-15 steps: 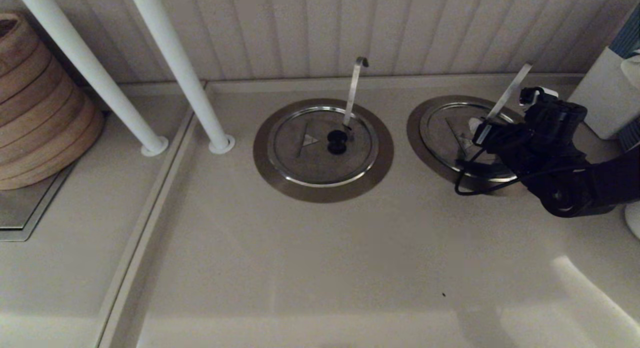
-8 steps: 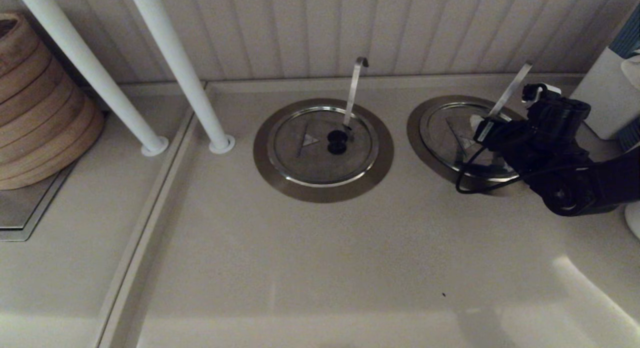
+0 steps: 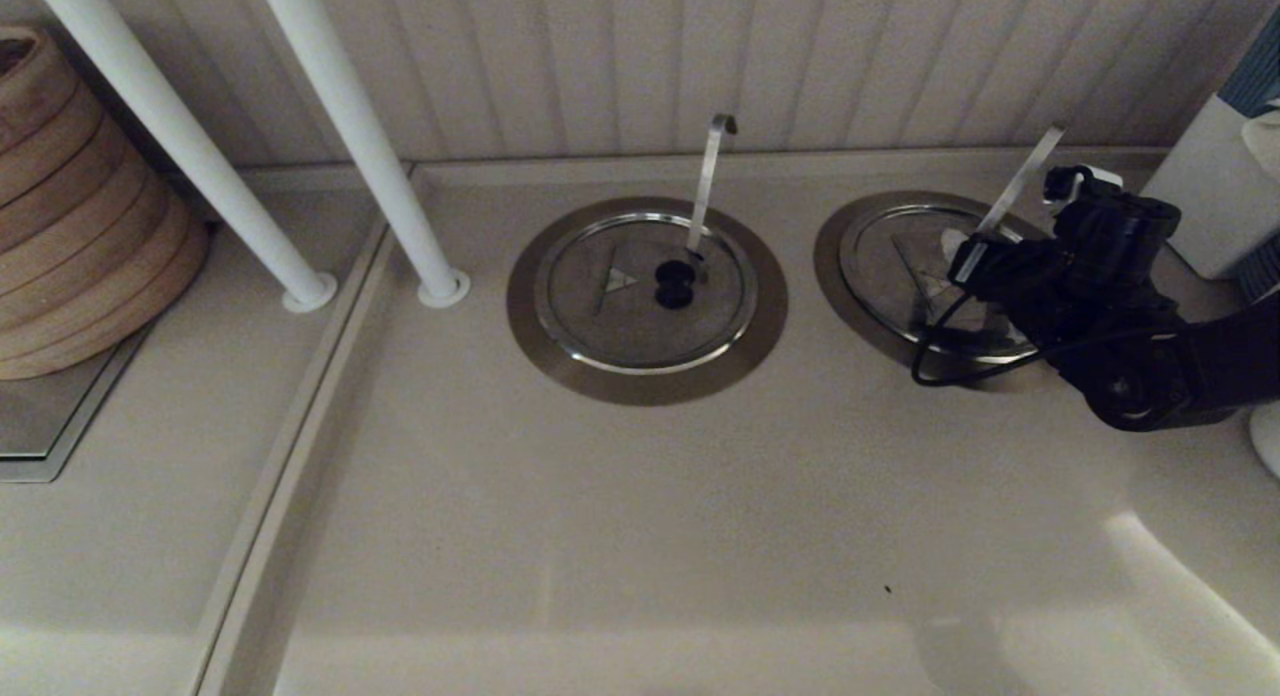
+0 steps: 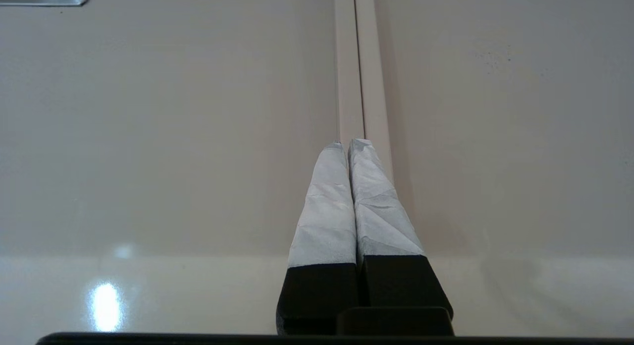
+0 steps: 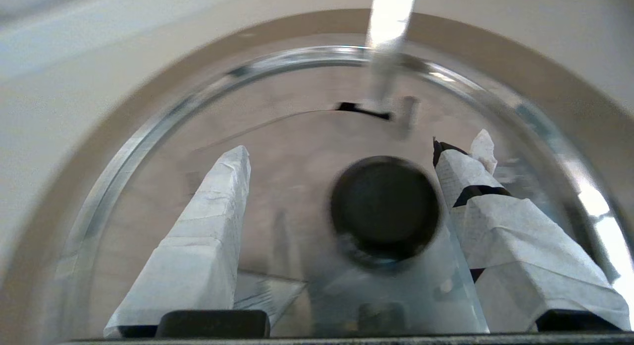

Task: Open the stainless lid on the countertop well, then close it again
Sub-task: Open the lid

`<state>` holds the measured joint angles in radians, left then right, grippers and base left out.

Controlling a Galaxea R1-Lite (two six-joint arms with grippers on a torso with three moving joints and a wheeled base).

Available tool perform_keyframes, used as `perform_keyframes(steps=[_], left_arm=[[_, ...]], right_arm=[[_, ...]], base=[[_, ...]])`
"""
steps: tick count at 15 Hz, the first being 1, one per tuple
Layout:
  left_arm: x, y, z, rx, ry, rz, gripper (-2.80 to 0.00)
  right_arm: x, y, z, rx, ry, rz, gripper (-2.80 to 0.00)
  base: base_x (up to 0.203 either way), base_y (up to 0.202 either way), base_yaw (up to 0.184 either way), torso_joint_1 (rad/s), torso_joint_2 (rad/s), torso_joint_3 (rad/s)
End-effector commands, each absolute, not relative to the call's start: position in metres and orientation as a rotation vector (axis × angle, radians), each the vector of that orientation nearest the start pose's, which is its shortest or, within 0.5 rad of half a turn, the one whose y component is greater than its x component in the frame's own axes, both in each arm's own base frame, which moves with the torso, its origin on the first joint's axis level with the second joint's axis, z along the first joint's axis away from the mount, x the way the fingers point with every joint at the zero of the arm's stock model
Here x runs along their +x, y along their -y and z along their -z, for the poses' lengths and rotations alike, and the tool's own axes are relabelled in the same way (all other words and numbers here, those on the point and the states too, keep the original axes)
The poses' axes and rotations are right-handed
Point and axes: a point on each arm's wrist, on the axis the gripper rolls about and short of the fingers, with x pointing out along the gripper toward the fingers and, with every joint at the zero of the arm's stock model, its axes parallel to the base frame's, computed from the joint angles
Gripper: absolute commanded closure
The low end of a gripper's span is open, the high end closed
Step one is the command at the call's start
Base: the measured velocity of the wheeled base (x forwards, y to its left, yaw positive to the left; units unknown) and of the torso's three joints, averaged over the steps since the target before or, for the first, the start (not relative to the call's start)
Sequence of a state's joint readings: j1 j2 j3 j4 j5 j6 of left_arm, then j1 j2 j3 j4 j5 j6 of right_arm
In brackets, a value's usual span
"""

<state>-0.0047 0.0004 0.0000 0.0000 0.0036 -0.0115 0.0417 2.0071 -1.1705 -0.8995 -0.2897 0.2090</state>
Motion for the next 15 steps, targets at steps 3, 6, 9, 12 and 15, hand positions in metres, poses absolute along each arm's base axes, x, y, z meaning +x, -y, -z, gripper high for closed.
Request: perform_keyframes(steps=[3,6,9,12,15], left_arm=[[-0.023,0.000,-0.076,-0.012,-0.002,0.001,0.00],[-0.023,0.000,-0.076,-0.012,-0.002,0.002,0.00],[-0.023,0.000,-0.076,-0.012,-0.002,0.000,0.00],[-0.023,0.000,-0.076,-0.012,-0.002,0.002,0.00],[-0.023,0.000,-0.076,-0.012,-0.002,0.000,0.00]], right_arm=[[0.409,-0.006,-0.188,0.208,0.070,0.266,-2.80],[0.409,-0.007,-0.186,0.208,0.062,0.260,-2.80],[0.411,-0.011,-0.183,0.216,0.058,0.250,-2.80],[0.409,-0.013,-0.188,0.223,0.070,0.242,-2.80],[0.407,-0.016,-0.190,0.226,0.076,0.235,-2.80]], base=[[0.000,0.000,0.000,0.000,0.00,0.000],[0.000,0.000,0.000,0.000,0.00,0.000],[0.000,0.000,0.000,0.000,0.00,0.000],[0.000,0.000,0.000,0.000,0.00,0.000],[0.000,0.000,0.000,0.000,0.00,0.000]])
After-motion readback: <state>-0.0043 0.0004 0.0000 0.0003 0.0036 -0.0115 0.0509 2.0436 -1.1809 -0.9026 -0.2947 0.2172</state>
